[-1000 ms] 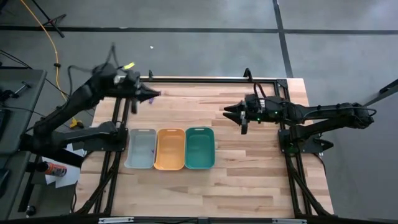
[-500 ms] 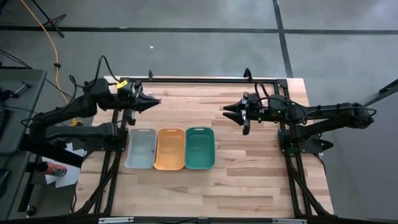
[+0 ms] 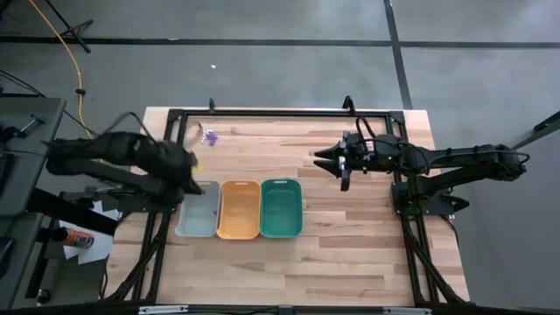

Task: Sort Halloween decoration
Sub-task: Put the purple witch hat toy into the white bin

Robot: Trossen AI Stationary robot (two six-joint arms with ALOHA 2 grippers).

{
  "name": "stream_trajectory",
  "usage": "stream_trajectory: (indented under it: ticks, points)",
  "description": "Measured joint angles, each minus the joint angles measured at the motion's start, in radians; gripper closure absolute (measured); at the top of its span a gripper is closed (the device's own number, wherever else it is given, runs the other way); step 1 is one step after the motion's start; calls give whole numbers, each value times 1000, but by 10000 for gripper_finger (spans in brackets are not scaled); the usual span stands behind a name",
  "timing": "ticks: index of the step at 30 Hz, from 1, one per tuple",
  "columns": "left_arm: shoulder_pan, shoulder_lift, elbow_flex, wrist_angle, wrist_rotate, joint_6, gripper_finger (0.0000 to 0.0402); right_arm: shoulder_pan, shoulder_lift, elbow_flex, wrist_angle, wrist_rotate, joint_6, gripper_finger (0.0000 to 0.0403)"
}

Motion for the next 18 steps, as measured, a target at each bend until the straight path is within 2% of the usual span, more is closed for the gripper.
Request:
stream_trajectory:
  ticks: [4, 8, 18]
  points:
    - [-106, 0, -122, 4, -118, -44, 401, 0, 0, 0, -18, 9, 0, 269]
    - [-137, 14, -235, 7, -218, -55, 401, 0, 0, 0, -21, 36, 0, 269]
    - [-135, 131, -357, 135, -208, 31, 401, 0, 0, 0, -65, 50, 0, 270]
